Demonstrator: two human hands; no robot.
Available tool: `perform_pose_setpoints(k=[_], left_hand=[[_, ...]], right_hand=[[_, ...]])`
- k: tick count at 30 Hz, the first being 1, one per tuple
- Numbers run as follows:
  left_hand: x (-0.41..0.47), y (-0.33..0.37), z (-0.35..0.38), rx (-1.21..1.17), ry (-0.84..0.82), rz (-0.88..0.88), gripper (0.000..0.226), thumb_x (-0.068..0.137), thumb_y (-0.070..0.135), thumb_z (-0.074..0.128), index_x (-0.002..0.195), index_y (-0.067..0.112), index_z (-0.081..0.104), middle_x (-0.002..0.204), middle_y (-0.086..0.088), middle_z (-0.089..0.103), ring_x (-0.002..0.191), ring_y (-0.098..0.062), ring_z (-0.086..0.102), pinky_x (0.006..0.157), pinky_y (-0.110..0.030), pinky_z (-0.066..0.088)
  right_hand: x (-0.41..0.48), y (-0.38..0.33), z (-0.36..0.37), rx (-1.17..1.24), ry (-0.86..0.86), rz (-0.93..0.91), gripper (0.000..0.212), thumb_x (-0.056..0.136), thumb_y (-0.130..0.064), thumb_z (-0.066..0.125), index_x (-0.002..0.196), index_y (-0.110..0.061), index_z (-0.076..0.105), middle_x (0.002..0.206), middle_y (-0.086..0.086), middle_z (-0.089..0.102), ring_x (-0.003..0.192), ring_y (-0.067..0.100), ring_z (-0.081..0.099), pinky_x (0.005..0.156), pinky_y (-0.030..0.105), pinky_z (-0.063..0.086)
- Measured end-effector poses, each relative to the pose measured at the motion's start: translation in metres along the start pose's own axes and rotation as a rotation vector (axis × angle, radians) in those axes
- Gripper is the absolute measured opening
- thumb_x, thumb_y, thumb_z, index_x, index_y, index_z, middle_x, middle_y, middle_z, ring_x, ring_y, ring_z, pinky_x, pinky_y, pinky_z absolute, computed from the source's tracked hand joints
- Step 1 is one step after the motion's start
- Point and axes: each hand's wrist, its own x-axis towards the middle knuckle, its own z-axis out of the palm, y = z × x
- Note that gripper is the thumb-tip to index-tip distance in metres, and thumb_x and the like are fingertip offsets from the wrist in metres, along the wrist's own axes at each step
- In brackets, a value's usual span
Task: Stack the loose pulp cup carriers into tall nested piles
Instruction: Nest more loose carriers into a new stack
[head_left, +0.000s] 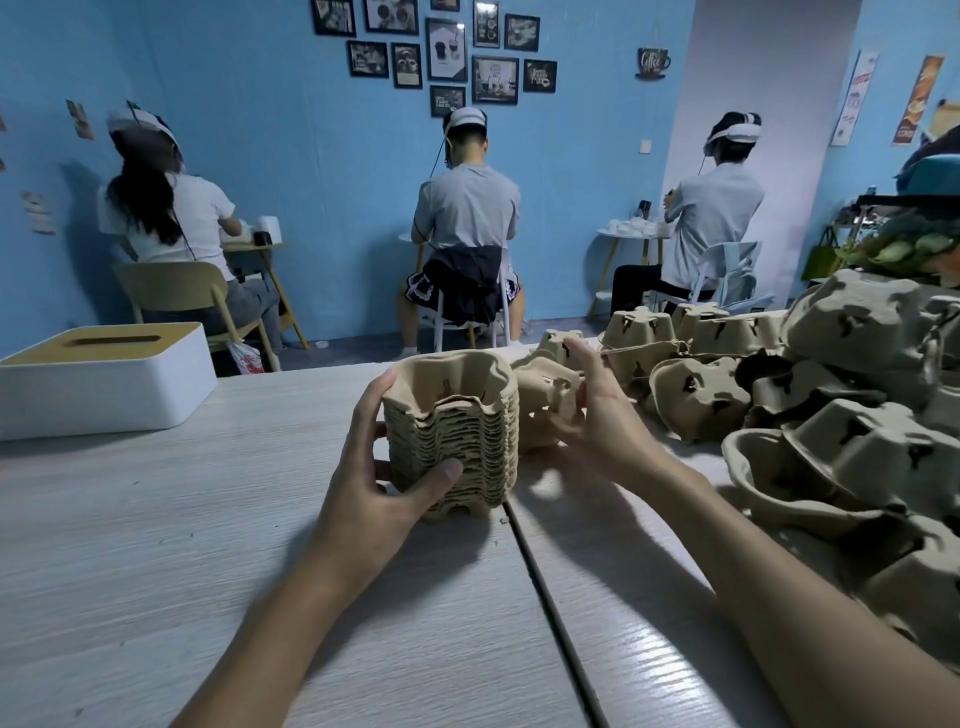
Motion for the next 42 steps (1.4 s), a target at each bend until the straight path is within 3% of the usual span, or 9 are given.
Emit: perform_pose_setpoints(k=[3,7,9,17,22,26,30,37,42], left_hand=[[0.000,0.000,0.000,-0.003,-0.003,-0.001,0.088,0.070,0.036,0.079,0.139,0.062,0.031,0.122,0.011,0.058,0.089,-0.010,0.069,0.065,-0.026,0.059],[0.000,-0.002,0.000,-0.003,0.006,-0.001,0.088,0.067,0.038,0.080,0.139,0.059,0.032,0.122,0.006,0.059,0.087,-0.012,0.070,0.065,-0.028,0.060],[0.001,-0.003,0.000,-0.004,0.007,0.003,0.088,0.066,0.040,0.080,0.138,0.060,0.033,0.122,0.004,0.060,0.085,-0.013,0.070,0.064,-0.030,0.060],[0.001,-0.002,0.001,0.006,0.002,0.003,0.087,0.067,0.038,0.079,0.137,0.061,0.033,0.122,0.005,0.058,0.083,-0.011,0.070,0.064,-0.032,0.061],[0.001,-0.001,-0.001,0.066,-0.003,-0.003,0.087,0.066,0.047,0.077,0.138,0.061,0.030,0.127,0.007,0.055,0.087,-0.014,0.068,0.067,-0.030,0.060],[0.002,-0.003,-0.001,0.062,-0.015,0.048,0.090,0.073,0.044,0.082,0.146,0.047,0.030,0.125,0.001,0.058,0.086,-0.016,0.070,0.066,-0.037,0.062],[0.002,-0.001,0.002,0.042,0.005,0.021,0.088,0.075,0.038,0.085,0.138,0.061,0.028,0.122,0.012,0.058,0.087,-0.010,0.069,0.065,-0.028,0.059],[0.001,0.000,0.001,0.031,0.024,-0.034,0.115,0.063,0.050,0.078,0.143,0.064,-0.003,0.123,0.009,0.057,0.089,0.000,0.068,0.067,-0.015,0.054],[0.002,-0.003,0.001,0.108,0.025,0.070,0.111,0.065,0.064,0.082,0.143,0.069,0.003,0.140,0.007,0.052,0.115,-0.014,0.062,0.088,-0.032,0.058]], right_hand=[[0.000,0.000,-0.009,-0.047,-0.092,-0.029,0.093,0.085,0.003,0.063,0.152,-0.041,0.017,0.135,0.009,0.026,0.086,0.009,0.049,0.074,-0.002,0.038],[-0.001,0.001,-0.014,-0.155,-0.295,-0.027,0.093,0.077,-0.019,0.081,0.150,-0.040,0.027,0.147,0.008,0.015,0.121,0.024,0.046,0.106,0.032,0.041],[-0.001,0.000,-0.013,-0.148,-0.288,0.001,0.075,0.080,-0.040,0.078,0.143,-0.036,0.038,0.143,0.006,0.022,0.125,0.021,0.043,0.109,0.031,0.036],[-0.001,-0.020,-0.012,0.135,0.283,-0.038,0.034,0.081,-0.031,0.078,0.103,-0.019,0.055,0.118,0.010,0.047,0.088,-0.005,0.048,0.079,0.006,0.041],[-0.015,-0.065,-0.016,0.649,0.299,-0.245,0.040,0.080,-0.038,0.072,0.107,-0.017,0.050,0.100,0.009,0.057,0.083,0.005,0.059,0.075,0.026,0.053],[-0.022,-0.080,0.002,0.661,0.113,-0.336,0.048,0.081,-0.035,0.071,0.115,-0.011,0.049,0.138,0.014,0.045,0.124,0.024,0.055,0.104,0.051,0.046],[-0.025,-0.078,0.011,0.611,-0.051,-0.299,0.044,0.085,-0.039,0.068,0.121,-0.021,0.051,0.155,-0.002,0.032,0.136,0.003,0.042,0.106,0.030,0.043],[-0.025,-0.070,0.012,0.355,-0.054,-0.224,0.051,0.083,-0.059,0.054,0.126,-0.030,0.055,0.136,-0.010,0.044,0.130,0.003,0.043,0.107,0.038,0.042],[-0.027,-0.069,0.018,0.399,-0.131,-0.198,0.027,0.091,-0.043,0.056,0.116,-0.034,0.057,0.122,-0.009,0.052,0.110,-0.007,0.049,0.085,0.009,0.042]])
